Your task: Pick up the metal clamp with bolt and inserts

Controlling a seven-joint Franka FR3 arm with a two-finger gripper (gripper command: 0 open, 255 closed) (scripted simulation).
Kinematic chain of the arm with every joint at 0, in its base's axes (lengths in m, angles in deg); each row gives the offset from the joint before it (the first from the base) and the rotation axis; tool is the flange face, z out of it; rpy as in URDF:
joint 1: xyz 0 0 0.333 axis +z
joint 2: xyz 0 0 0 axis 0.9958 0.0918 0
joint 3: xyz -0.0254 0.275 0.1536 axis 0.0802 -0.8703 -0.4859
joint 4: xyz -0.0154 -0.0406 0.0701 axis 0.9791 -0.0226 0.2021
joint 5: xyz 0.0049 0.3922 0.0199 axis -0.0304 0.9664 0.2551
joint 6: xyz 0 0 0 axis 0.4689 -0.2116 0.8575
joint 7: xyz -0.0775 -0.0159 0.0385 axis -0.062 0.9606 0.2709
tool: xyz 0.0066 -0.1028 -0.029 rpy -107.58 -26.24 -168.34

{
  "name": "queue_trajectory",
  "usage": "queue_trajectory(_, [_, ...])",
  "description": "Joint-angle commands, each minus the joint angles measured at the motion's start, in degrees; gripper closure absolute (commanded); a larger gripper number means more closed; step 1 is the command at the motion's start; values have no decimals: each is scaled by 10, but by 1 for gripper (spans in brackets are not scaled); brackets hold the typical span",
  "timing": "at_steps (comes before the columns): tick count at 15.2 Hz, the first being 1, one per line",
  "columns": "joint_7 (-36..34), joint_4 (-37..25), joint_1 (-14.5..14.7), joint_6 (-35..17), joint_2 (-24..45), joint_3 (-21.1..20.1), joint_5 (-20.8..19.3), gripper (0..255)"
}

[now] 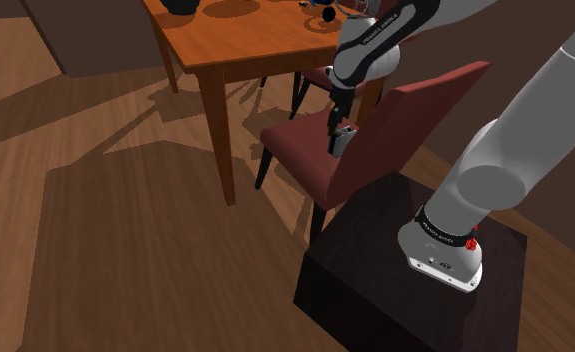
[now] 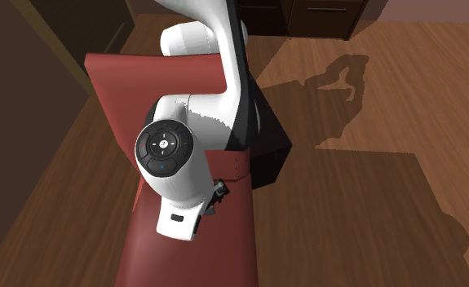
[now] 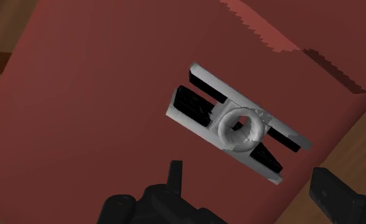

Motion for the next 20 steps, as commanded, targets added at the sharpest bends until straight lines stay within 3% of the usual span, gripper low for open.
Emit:
queue_trajectory(1, [7, 15, 2, -19, 30, -1, -4, 0])
queue_trajectory(2, [7, 15, 2, -19, 30, -1, -4, 0])
queue_trajectory(3, [8, 14, 0, -14, 25, 0, -6, 255])
queue_trajectory(8, [21, -5, 5, -40, 72, -1, 16, 255])
queue_trajectory(11, [22, 4, 2, -35, 57, 3, 8, 255])
queue_trajectory(20, [-8, 0, -3, 52, -28, -6, -23, 255])
